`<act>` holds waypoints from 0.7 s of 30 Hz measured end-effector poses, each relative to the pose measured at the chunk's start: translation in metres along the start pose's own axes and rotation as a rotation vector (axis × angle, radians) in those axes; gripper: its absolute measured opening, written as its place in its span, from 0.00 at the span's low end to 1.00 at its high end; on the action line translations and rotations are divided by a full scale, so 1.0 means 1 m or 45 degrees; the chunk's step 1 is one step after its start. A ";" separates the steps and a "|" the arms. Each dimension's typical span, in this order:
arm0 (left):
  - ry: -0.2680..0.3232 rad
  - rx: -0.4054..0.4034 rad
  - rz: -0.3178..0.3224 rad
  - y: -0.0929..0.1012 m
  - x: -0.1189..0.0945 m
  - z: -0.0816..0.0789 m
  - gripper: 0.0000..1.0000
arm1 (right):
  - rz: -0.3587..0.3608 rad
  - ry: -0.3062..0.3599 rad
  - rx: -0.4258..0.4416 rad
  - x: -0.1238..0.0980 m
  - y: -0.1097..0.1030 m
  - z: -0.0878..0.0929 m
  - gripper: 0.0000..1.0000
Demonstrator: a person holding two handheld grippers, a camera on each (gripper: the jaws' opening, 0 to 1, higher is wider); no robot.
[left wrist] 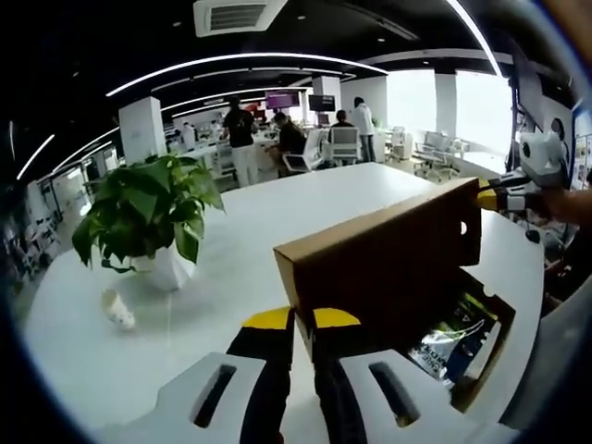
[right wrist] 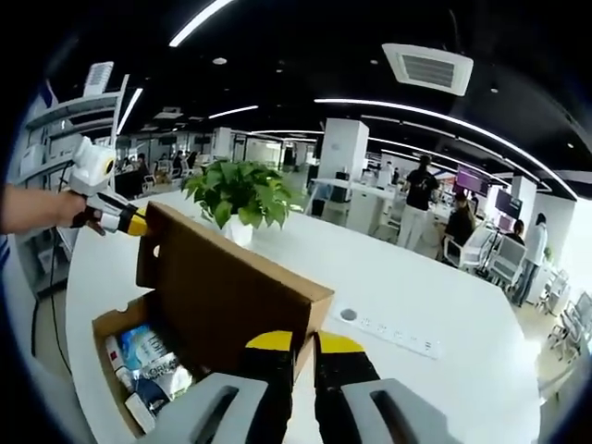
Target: Operate the shoe box by opening the lid, removing the specified soft item, and placing it in the target area until the item is outside and the box remains undamaged.
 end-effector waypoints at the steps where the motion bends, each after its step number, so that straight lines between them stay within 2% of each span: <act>1: -0.002 -0.002 -0.002 -0.001 0.001 -0.001 0.03 | 0.002 0.002 0.019 0.002 0.002 0.000 0.02; 8: -0.012 -0.019 -0.002 -0.006 0.012 -0.004 0.02 | 0.008 -0.048 0.048 0.013 0.003 0.014 0.01; 21: -0.048 -0.039 0.002 -0.017 0.035 -0.008 0.03 | -0.032 -0.189 0.130 0.022 -0.008 0.063 0.01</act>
Point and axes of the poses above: the point that each gripper's makers call its tool centre point, and the gripper's own axes: x roughly forward along the fingers, y roughly to its right, z roughly out of its underside, the point moved 6 cm from there along -x, roughly backward along the fingers, and after that the axes turned 6 degrees about -y, right-handed, at the moved point
